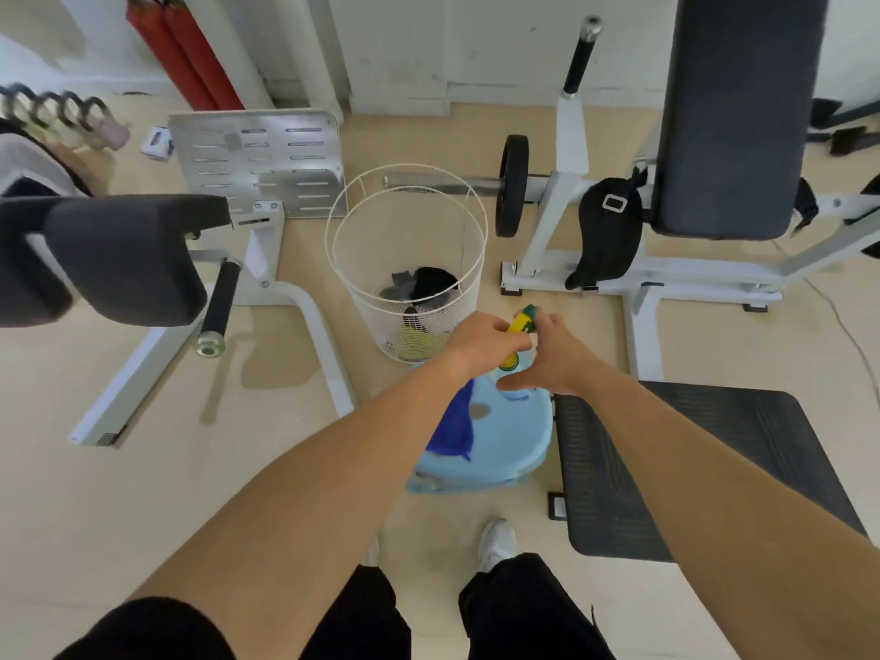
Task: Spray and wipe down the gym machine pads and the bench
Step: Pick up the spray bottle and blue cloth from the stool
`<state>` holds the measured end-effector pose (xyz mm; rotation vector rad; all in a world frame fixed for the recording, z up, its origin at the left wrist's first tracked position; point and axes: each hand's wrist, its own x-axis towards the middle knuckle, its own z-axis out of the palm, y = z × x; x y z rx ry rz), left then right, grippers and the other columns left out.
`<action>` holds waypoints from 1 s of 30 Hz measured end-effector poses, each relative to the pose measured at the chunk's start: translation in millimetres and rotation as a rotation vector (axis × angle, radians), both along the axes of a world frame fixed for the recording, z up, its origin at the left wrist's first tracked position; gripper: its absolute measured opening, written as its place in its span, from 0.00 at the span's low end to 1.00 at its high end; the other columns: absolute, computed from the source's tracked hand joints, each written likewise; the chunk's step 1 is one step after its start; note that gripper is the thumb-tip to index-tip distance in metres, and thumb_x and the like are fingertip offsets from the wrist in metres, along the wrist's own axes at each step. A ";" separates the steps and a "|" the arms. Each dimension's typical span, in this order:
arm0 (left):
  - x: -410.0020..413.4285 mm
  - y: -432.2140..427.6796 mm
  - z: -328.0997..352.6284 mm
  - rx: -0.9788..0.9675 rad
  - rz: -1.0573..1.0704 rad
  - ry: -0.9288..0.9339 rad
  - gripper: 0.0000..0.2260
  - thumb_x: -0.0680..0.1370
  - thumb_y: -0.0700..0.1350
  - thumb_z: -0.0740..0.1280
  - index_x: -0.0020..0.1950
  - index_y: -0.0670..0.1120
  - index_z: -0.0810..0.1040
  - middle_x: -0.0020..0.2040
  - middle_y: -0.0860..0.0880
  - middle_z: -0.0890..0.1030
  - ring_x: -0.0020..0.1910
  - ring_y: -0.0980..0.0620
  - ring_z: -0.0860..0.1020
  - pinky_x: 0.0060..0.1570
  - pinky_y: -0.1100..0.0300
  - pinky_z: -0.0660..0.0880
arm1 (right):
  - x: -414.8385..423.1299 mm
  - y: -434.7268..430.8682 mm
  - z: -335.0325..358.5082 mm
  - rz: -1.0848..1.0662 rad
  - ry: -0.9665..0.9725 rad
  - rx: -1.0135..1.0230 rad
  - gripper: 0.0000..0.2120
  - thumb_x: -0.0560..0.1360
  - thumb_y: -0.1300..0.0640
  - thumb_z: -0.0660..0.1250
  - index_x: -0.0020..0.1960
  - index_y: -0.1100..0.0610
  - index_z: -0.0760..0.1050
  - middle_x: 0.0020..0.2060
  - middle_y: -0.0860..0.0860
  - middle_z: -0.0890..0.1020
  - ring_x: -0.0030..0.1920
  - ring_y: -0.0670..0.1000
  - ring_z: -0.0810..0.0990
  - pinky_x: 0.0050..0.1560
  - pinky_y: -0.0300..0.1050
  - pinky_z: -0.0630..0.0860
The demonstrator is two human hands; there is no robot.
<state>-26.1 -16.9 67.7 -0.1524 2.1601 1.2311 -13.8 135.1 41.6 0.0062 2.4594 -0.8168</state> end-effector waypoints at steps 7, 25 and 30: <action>-24.5 -33.5 97.6 0.103 0.143 0.087 0.14 0.70 0.52 0.74 0.45 0.41 0.85 0.43 0.40 0.85 0.44 0.42 0.84 0.54 0.46 0.82 | -30.1 -39.5 92.5 0.082 0.223 -0.075 0.47 0.64 0.46 0.82 0.72 0.51 0.55 0.53 0.48 0.78 0.48 0.53 0.79 0.47 0.48 0.77; -25.4 -88.4 218.9 0.161 0.162 0.328 0.25 0.73 0.30 0.72 0.63 0.50 0.68 0.59 0.47 0.76 0.61 0.44 0.76 0.63 0.49 0.76 | -84.0 -77.8 268.3 0.061 0.475 -0.087 0.23 0.71 0.41 0.73 0.54 0.53 0.67 0.37 0.48 0.78 0.36 0.47 0.77 0.34 0.42 0.69; -13.3 -89.3 229.0 0.114 0.109 0.424 0.36 0.71 0.37 0.79 0.73 0.46 0.64 0.59 0.55 0.78 0.58 0.63 0.78 0.57 0.72 0.73 | -58.7 -104.9 295.5 0.097 0.508 -0.193 0.22 0.69 0.41 0.75 0.52 0.52 0.71 0.37 0.50 0.81 0.37 0.52 0.80 0.38 0.47 0.75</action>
